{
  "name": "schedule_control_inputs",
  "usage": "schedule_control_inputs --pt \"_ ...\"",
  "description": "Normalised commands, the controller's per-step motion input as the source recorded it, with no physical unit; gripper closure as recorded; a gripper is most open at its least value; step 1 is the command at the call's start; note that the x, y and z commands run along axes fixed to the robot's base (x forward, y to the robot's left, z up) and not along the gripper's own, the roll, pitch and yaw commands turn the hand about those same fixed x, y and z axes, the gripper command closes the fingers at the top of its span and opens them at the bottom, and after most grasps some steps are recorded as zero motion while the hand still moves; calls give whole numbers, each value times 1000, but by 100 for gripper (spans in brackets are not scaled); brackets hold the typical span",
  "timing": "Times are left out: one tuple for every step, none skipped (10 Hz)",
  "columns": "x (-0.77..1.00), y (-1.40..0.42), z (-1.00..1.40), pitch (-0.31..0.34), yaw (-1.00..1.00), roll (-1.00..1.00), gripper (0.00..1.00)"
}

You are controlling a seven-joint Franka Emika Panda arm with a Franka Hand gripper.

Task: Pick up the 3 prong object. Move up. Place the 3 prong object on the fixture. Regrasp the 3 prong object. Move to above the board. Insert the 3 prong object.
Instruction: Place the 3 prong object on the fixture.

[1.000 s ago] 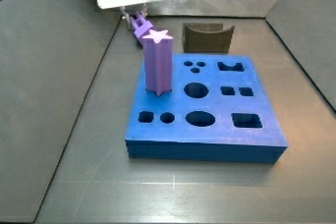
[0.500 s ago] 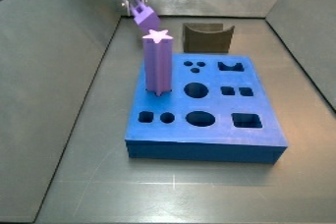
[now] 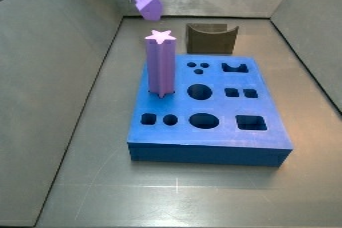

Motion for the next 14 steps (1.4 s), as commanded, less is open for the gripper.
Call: schedule_control_inputs --pt "-13 -10 1000 2 17 -79 100" --pt "-16 -14 1000 -2 19 -94 100" --pt "-17 -18 1000 -8 19 -112 100" --pt "-19 -20 990 -10 19 -126 100" --pt "-15 -18 856 -11 13 -137 100" --pt "-11 -13 723 -11 5 -146 100" --pt "-7 -7 543 -5 -7 -160 100" --pt "-4 -3 410 1 -15 -166 100" --pt "4 2 233 6 -26 -168 100" --pt "1000 -453 375 -147 -1000 -100 100" --pt "1000 -444 338 -143 -1000 -114 100" --pt "1000 -416 333 -112 -903 -107 100" --pt "1000 -377 309 -37 -579 -115 100" --pt "1000 -357 292 0 -380 -114 100"
